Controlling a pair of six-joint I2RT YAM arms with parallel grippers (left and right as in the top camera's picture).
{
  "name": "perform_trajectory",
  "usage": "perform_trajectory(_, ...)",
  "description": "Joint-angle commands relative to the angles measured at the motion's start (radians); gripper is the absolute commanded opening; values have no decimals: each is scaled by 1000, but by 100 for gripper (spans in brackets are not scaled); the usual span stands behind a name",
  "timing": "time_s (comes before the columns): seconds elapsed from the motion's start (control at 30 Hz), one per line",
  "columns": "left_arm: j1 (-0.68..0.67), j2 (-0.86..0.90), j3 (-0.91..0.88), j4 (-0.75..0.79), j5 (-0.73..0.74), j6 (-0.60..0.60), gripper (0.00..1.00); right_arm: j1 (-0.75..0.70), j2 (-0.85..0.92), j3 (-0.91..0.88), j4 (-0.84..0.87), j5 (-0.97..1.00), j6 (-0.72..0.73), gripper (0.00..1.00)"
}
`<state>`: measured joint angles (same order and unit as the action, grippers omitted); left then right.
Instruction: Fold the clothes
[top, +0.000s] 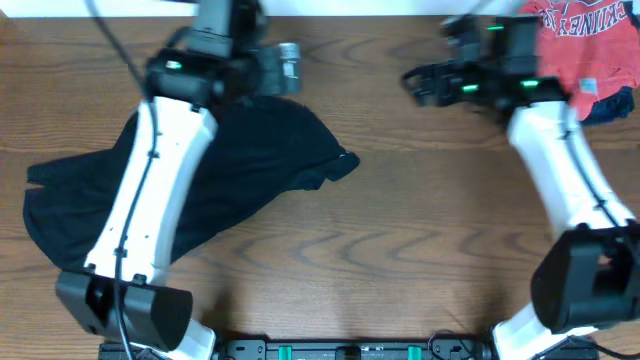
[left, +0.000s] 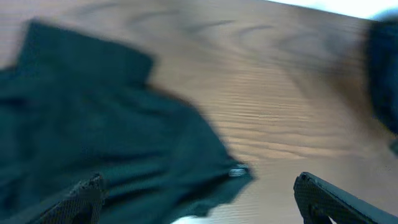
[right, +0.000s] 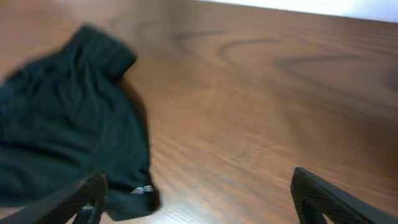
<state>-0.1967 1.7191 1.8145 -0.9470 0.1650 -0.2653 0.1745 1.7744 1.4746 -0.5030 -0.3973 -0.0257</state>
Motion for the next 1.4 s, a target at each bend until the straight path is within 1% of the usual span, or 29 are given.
perform_trajectory(0.0,85,0,7,-46,-93,2,98,124,14,16,-3,240,-20,95)
perform_trajectory(0.1,150,0,7,-85,-219,2,98,214,63,16,0,286,-20,94)
perform_trajectory(0.17,195,0,7,-107,-257,2,98,260,107,16,1,320,-19,93)
perform_trajectory(0.37,290,0,7,-152,-264,11,98,323,226,16,-3,348,-20,90)
perform_trajectory(0.5,328,0,2,-176,-264,13,98,341,271,16,-21,345,-21,84)
perform_trajectory(0.67,338,0,-15,-178,-264,17,98,356,288,16,-50,345,-18,77)
perform_trajectory(0.83,338,0,-26,-178,-264,18,98,357,291,3,-92,344,22,69)
perform_trajectory(1.0,338,0,-26,-178,-264,28,98,362,293,-14,-116,330,56,59)
perform_trajectory(1.1,338,0,-26,-178,-264,28,98,366,294,-16,-115,324,80,56)
perform_trajectory(1.27,338,0,-26,-182,-263,28,98,385,314,-16,-110,318,81,56)
perform_trajectory(1.37,338,0,-26,-190,-263,28,98,392,335,-16,-92,319,109,51)
